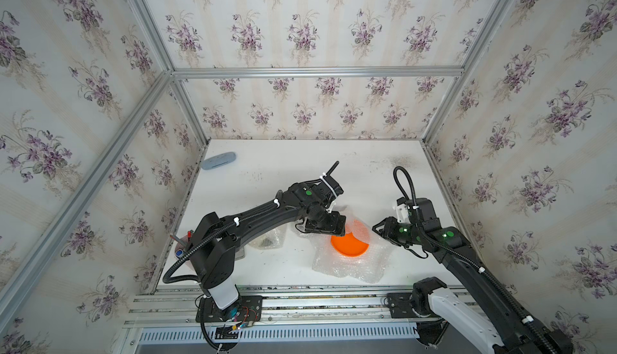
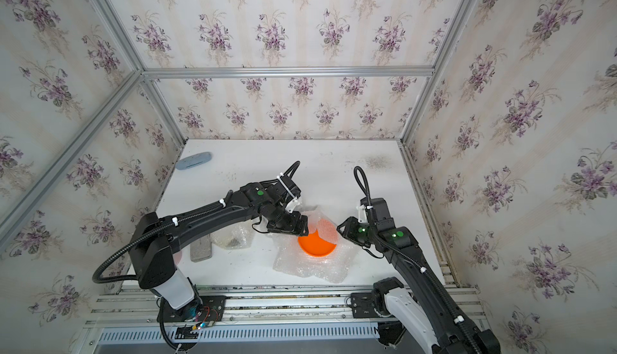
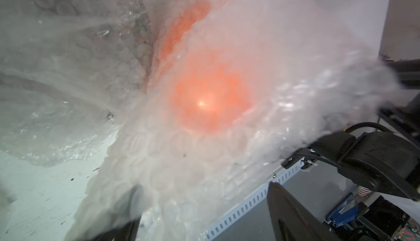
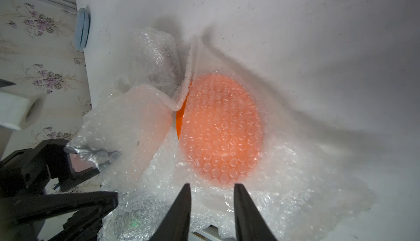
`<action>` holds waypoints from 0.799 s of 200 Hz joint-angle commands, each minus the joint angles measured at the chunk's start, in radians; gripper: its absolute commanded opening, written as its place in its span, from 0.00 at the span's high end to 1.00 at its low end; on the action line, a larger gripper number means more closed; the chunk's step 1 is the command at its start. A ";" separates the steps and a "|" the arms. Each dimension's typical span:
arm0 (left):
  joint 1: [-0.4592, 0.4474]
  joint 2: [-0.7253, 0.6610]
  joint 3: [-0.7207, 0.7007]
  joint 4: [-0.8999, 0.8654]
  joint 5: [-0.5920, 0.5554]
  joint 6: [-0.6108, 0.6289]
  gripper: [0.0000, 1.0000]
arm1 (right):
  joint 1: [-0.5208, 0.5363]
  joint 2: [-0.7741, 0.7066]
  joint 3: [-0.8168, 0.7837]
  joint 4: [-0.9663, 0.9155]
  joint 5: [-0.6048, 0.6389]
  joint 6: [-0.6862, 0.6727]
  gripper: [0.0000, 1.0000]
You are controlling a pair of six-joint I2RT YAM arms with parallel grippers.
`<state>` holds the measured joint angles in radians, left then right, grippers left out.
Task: Unpack dinner plates from bubble wrap
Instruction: Unwrap the bubble wrap at the center of the board.
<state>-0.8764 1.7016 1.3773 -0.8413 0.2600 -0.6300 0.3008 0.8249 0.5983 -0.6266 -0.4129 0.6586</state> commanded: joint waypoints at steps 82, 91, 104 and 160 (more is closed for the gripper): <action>0.121 -0.038 -0.139 0.030 -0.077 0.077 0.63 | 0.374 0.169 0.043 0.144 0.030 0.015 0.50; 0.123 -0.042 -0.146 0.032 -0.077 0.082 0.63 | 0.418 0.199 0.047 0.179 0.053 0.034 0.52; 0.125 -0.043 -0.153 0.034 -0.109 0.090 0.66 | 0.435 0.236 0.036 0.224 0.067 0.061 0.55; 0.135 -0.079 -0.215 0.052 -0.123 0.087 0.67 | 0.345 0.371 0.022 0.319 0.142 0.023 0.62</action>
<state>-0.7429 1.6379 1.1786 -0.7990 0.1577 -0.5510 0.7033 1.1481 0.6182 -0.3676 -0.3298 0.7036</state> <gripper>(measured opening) 0.333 0.386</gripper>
